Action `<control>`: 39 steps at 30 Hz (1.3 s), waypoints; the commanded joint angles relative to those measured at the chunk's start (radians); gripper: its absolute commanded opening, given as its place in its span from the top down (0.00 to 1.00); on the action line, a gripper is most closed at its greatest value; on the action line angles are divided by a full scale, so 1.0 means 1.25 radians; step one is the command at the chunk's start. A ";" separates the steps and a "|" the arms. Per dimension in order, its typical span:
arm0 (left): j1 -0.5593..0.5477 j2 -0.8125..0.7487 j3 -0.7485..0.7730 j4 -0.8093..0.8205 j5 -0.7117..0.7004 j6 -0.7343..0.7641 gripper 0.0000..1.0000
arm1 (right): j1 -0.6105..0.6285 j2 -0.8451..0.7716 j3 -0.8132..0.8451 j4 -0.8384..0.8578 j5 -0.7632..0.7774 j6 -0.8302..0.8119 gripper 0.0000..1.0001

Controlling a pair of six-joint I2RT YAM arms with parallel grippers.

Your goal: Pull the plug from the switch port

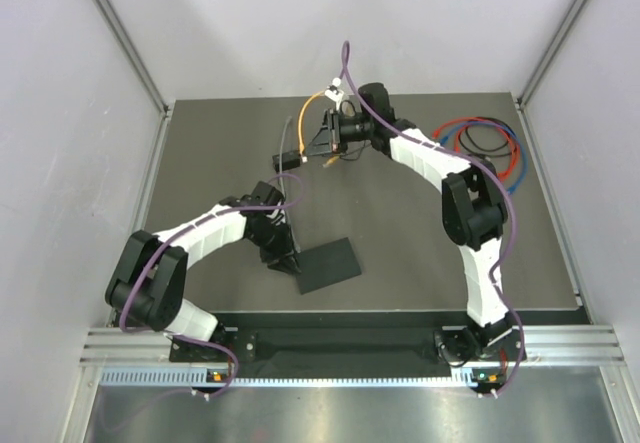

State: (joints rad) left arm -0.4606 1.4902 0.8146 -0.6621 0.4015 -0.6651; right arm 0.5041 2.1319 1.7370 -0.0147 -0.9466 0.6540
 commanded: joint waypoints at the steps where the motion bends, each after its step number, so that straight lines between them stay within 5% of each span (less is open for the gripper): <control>1: 0.000 -0.042 0.012 0.013 -0.003 0.013 0.71 | -0.013 0.037 0.115 -0.178 0.034 -0.157 1.00; 7: 0.006 -0.061 0.006 0.004 -0.009 0.014 0.71 | -0.012 0.005 0.120 -0.306 0.213 -0.256 1.00; 14: 0.008 -0.041 0.011 0.019 0.011 0.009 0.71 | -0.017 -0.110 -0.069 -0.127 0.306 -0.246 1.00; 21: 0.008 -0.058 -0.001 0.019 0.014 -0.002 0.71 | -0.019 -0.098 -0.003 -0.169 0.369 -0.232 1.00; 29: 0.008 -0.101 -0.031 0.022 0.004 -0.016 0.70 | -0.063 -0.178 0.042 -0.160 0.235 -0.140 1.00; 34: 0.009 -0.096 -0.032 0.033 0.015 -0.023 0.70 | -0.107 -0.225 0.009 -0.029 0.128 -0.006 1.00; 39: 0.008 -0.099 -0.032 0.033 0.013 -0.021 0.70 | -0.185 -0.281 0.047 -0.172 0.239 -0.031 1.00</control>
State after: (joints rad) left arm -0.4541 1.3941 0.7803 -0.6491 0.4068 -0.6853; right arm 0.3382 1.8652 1.7355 -0.1734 -0.7017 0.6003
